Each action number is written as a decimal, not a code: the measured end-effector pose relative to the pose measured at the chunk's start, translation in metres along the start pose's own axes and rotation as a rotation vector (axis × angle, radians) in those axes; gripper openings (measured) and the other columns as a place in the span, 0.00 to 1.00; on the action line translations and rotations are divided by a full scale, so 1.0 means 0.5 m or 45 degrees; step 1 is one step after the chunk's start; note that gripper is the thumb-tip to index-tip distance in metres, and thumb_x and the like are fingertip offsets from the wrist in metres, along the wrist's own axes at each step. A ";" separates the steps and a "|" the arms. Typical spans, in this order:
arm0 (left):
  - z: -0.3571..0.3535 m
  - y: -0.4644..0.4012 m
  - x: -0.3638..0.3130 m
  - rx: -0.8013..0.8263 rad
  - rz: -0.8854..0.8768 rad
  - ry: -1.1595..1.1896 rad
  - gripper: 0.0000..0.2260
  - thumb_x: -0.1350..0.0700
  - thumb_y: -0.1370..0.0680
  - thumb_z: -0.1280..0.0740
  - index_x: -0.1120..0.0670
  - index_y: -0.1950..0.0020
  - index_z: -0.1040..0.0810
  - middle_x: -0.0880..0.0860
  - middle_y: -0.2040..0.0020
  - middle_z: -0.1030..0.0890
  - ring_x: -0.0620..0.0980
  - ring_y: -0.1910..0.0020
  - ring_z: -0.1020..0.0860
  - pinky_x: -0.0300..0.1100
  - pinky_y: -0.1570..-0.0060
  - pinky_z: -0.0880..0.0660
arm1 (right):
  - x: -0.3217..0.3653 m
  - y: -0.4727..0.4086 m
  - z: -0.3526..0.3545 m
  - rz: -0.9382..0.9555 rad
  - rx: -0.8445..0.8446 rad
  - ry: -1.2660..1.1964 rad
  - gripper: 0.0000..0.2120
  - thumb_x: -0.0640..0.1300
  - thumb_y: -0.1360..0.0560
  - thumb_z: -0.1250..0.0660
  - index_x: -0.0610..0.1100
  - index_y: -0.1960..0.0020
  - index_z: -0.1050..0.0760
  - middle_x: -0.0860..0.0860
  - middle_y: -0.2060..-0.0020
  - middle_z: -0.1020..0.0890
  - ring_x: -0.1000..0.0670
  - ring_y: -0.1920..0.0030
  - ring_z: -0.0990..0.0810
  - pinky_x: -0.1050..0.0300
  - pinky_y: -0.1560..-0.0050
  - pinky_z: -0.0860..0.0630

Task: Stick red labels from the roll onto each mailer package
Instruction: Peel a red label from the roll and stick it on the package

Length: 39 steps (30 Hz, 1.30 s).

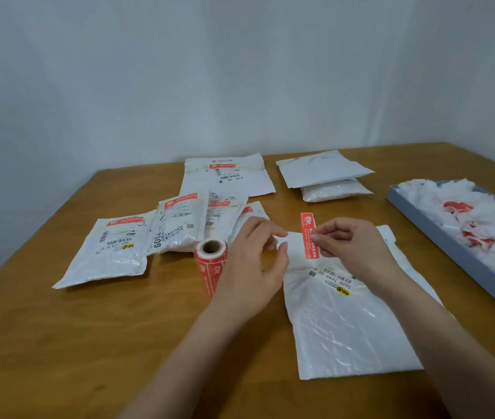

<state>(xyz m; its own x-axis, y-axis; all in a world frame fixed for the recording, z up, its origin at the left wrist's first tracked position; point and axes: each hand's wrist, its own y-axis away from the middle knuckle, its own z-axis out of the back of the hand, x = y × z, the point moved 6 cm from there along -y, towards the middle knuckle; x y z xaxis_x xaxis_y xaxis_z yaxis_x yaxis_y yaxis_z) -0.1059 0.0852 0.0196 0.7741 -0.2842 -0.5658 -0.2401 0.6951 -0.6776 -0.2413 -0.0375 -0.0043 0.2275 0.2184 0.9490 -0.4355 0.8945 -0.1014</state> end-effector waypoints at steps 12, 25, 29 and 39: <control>-0.180 0.037 0.084 0.107 1.067 0.756 0.04 0.65 0.23 0.32 0.57 0.53 0.21 0.60 0.52 0.18 0.54 0.57 0.17 0.47 0.49 0.20 | -0.060 0.002 0.039 -0.041 -0.080 -0.228 0.06 0.29 0.28 0.30 0.35 0.53 0.21 0.38 0.58 0.19 0.48 0.64 0.15 0.66 0.63 0.22; -0.181 0.042 0.085 0.204 0.993 0.875 0.05 0.68 0.25 0.31 0.58 0.57 0.20 0.56 0.60 0.18 0.48 0.62 0.19 0.39 0.54 0.22 | -0.054 0.010 0.033 -0.023 -0.097 -0.268 0.06 0.34 0.26 0.31 0.38 0.50 0.20 0.41 0.58 0.16 0.49 0.60 0.14 0.64 0.59 0.19; -0.178 0.046 0.089 0.157 1.031 0.928 0.04 0.65 0.25 0.30 0.58 0.58 0.20 0.56 0.61 0.17 0.49 0.62 0.18 0.39 0.54 0.21 | -0.057 0.011 0.029 -0.008 -0.083 -0.244 0.06 0.34 0.26 0.30 0.39 0.50 0.20 0.42 0.59 0.16 0.50 0.61 0.14 0.64 0.59 0.19; -0.178 0.045 0.090 0.123 1.037 0.970 0.04 0.66 0.23 0.33 0.61 0.57 0.21 0.57 0.60 0.17 0.48 0.63 0.19 0.37 0.57 0.22 | -0.040 0.010 0.036 0.424 -0.296 0.433 0.04 0.43 0.27 0.27 0.52 0.55 0.19 0.54 0.61 0.23 0.58 0.61 0.26 0.71 0.60 0.31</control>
<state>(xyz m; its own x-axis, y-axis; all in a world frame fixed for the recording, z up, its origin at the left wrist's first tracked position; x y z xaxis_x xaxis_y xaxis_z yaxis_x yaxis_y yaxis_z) -0.1287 0.0293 -0.0631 -0.1625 -0.0280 -0.9863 -0.4392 0.8972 0.0469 -0.2640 -0.0444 -0.0186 0.3961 0.5852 0.7075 -0.3367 0.8095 -0.4810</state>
